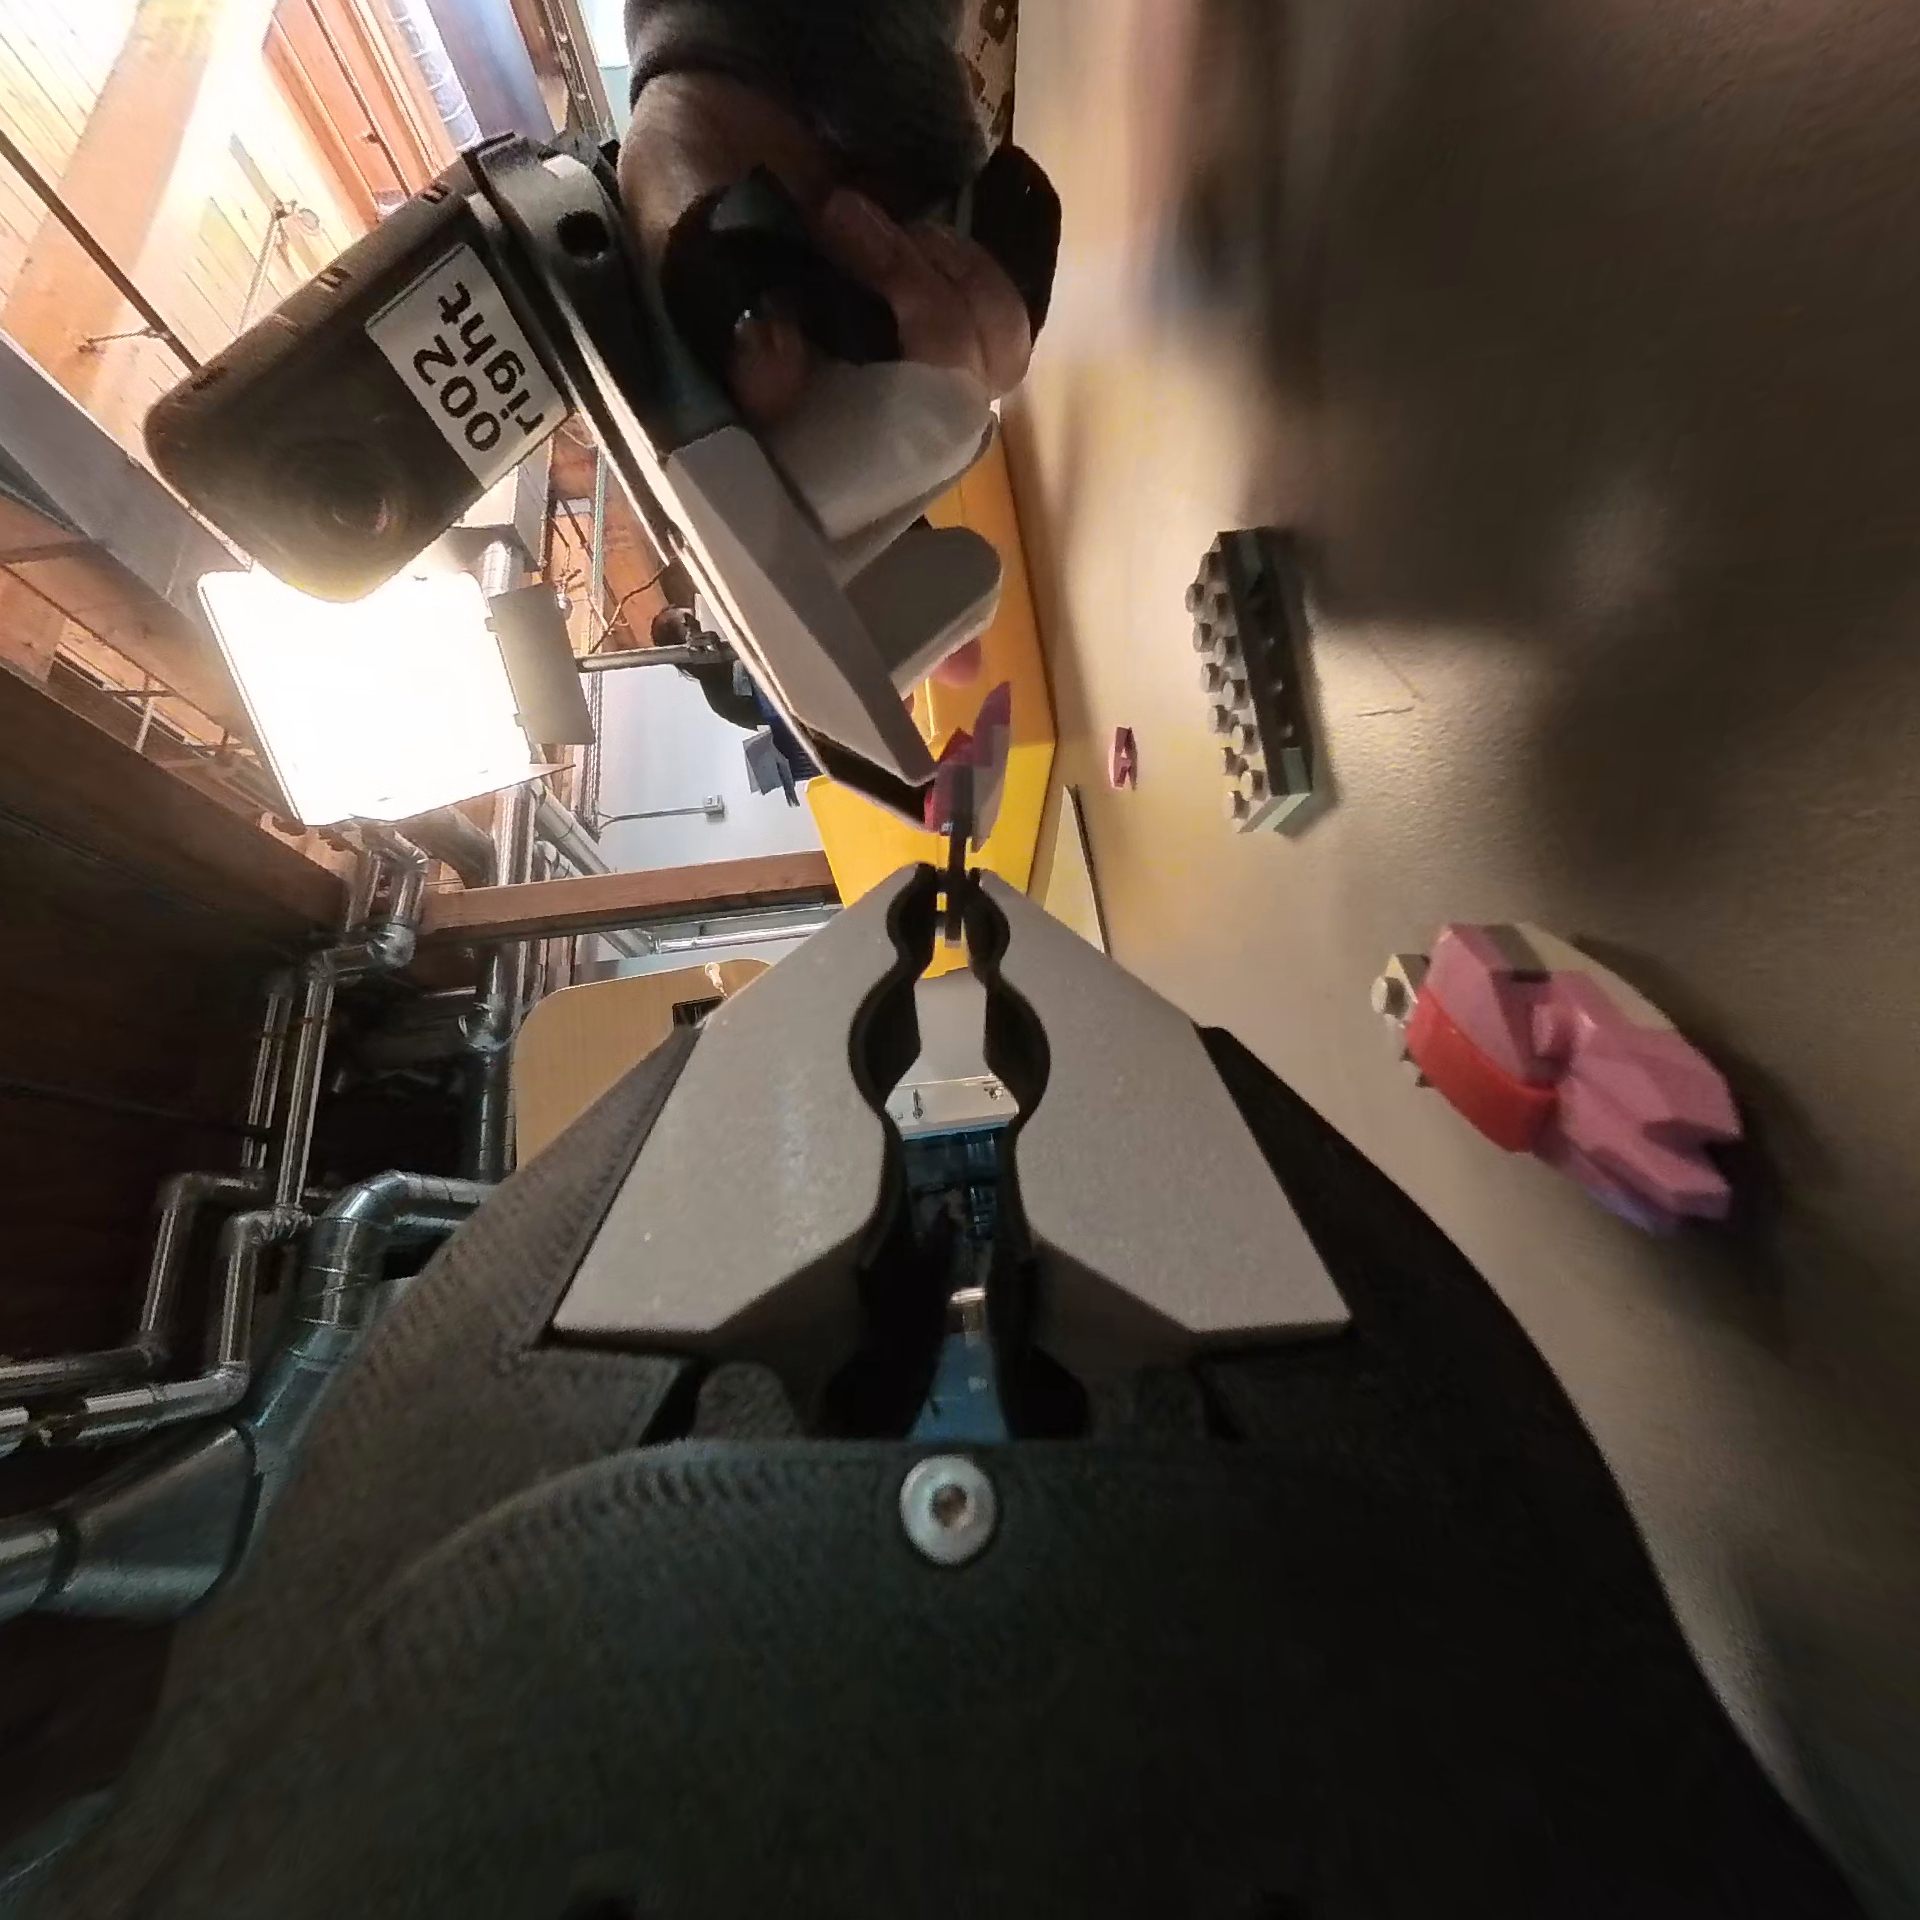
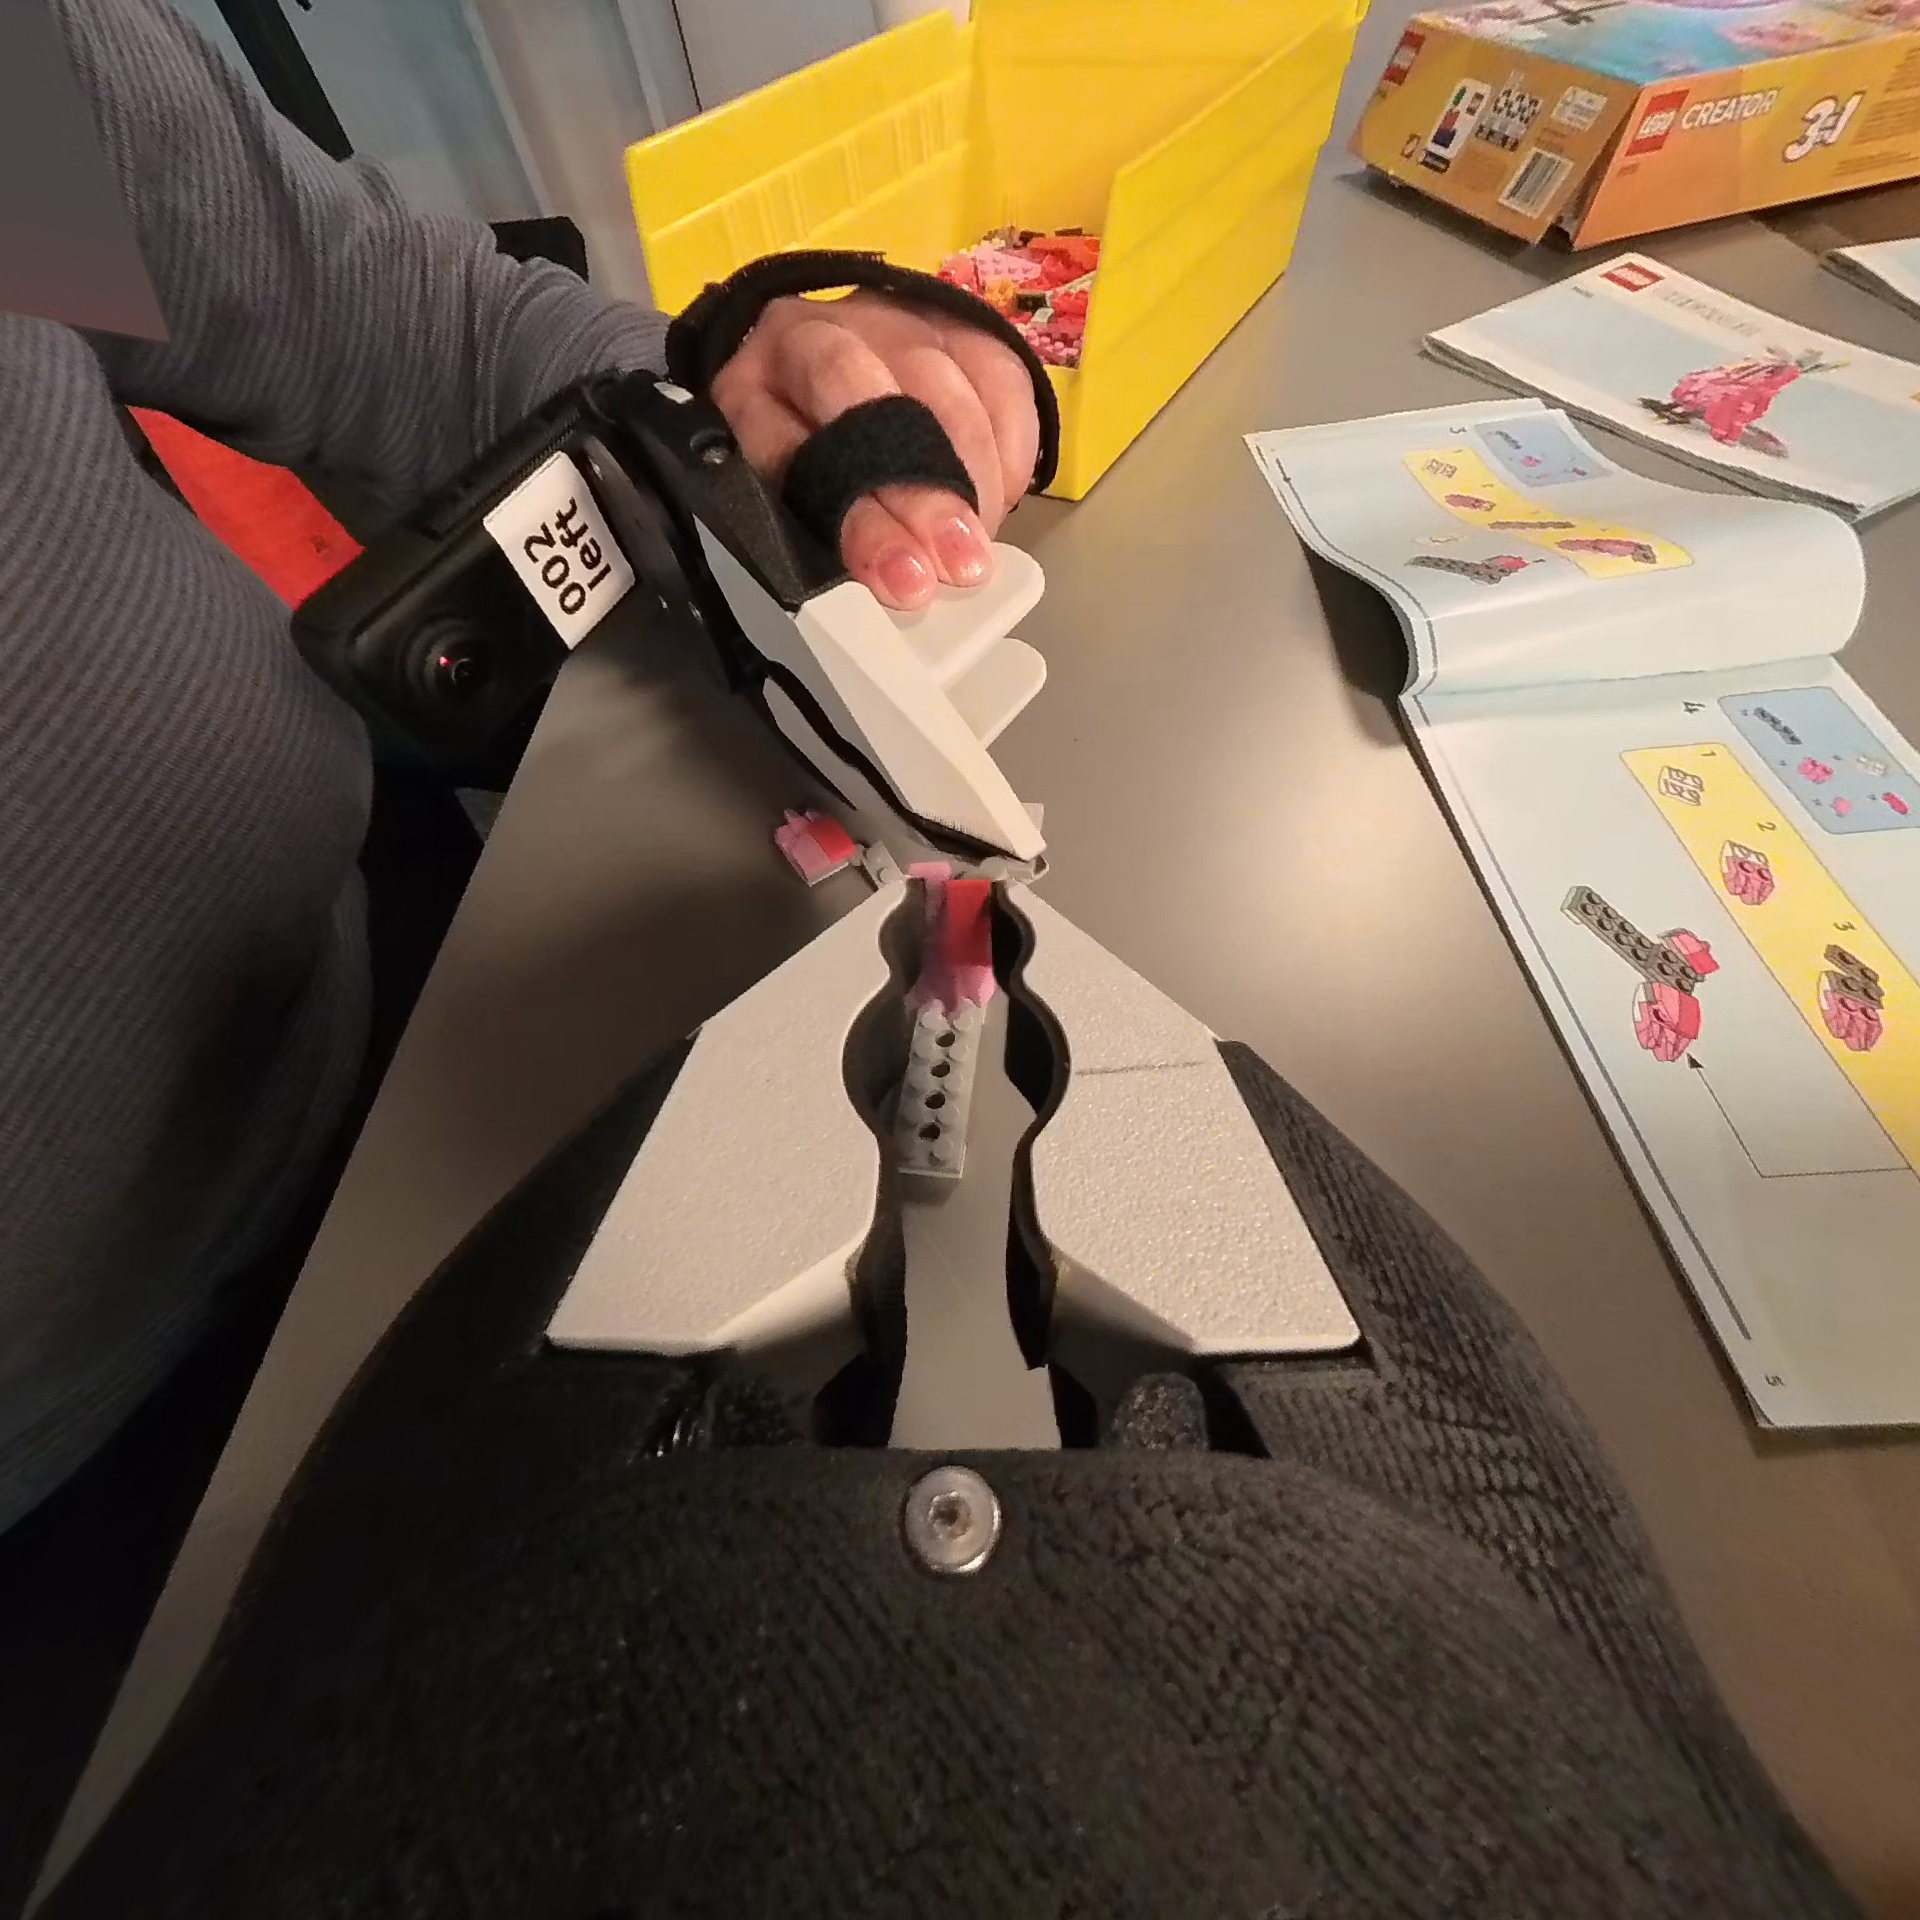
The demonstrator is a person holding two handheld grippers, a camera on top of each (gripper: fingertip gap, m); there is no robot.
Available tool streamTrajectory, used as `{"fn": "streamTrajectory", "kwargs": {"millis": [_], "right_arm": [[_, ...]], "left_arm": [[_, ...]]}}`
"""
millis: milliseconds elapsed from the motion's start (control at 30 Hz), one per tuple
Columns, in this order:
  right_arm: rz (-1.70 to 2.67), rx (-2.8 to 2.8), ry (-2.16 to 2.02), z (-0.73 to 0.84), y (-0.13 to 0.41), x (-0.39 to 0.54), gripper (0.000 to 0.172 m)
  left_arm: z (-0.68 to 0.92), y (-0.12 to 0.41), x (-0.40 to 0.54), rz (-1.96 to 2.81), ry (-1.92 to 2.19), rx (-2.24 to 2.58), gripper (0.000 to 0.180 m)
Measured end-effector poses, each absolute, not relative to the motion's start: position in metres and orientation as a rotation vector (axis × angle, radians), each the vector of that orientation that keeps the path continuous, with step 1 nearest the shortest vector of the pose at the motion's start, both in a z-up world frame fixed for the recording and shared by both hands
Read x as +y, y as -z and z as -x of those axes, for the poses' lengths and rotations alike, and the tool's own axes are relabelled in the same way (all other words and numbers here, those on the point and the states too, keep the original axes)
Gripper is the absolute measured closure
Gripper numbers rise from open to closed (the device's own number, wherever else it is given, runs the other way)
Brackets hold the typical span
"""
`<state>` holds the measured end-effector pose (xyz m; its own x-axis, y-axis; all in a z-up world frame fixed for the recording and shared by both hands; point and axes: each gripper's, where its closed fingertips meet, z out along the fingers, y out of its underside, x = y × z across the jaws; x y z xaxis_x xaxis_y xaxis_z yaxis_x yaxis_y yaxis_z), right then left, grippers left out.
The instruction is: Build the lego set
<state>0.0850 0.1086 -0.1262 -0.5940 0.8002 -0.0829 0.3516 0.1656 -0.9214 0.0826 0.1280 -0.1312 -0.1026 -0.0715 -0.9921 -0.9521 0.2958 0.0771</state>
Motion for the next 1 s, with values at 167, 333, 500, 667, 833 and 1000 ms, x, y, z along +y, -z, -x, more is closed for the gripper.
{"fn": "streamTrajectory", "kwargs": {"millis": [167, 333, 500, 667, 833, 1000], "right_arm": [[1.076, -2.020, -1.412, -0.084, 0.125, 0.107, 0.157], [0.949, -1.947, -1.361, -0.082, 0.111, 0.109, 0.136], [0.661, -1.848, -0.843, -0.070, 0.110, 0.129, 0.129], [0.492, -1.818, -0.575, -0.063, 0.117, 0.127, 0.133], [0.471, -1.807, -0.529, -0.062, 0.117, 0.129, 0.137], [0.467, -1.820, -0.511, -0.061, 0.120, 0.128, 0.140]], "left_arm": [[-0.082, 0.130, 0.128, 1.010, -1.009, 1.457, 0.177], [-0.073, 0.125, 0.133, 1.072, -1.013, 1.394, 0.177], [-0.059, 0.116, 0.139, 1.159, -0.995, 1.290, 0.177], [-0.055, 0.114, 0.140, 1.192, -0.975, 1.255, 0.177], [-0.053, 0.114, 0.141, 1.207, -0.966, 1.245, 0.177], [-0.053, 0.114, 0.141, 1.212, -0.963, 1.247, 0.177]]}}
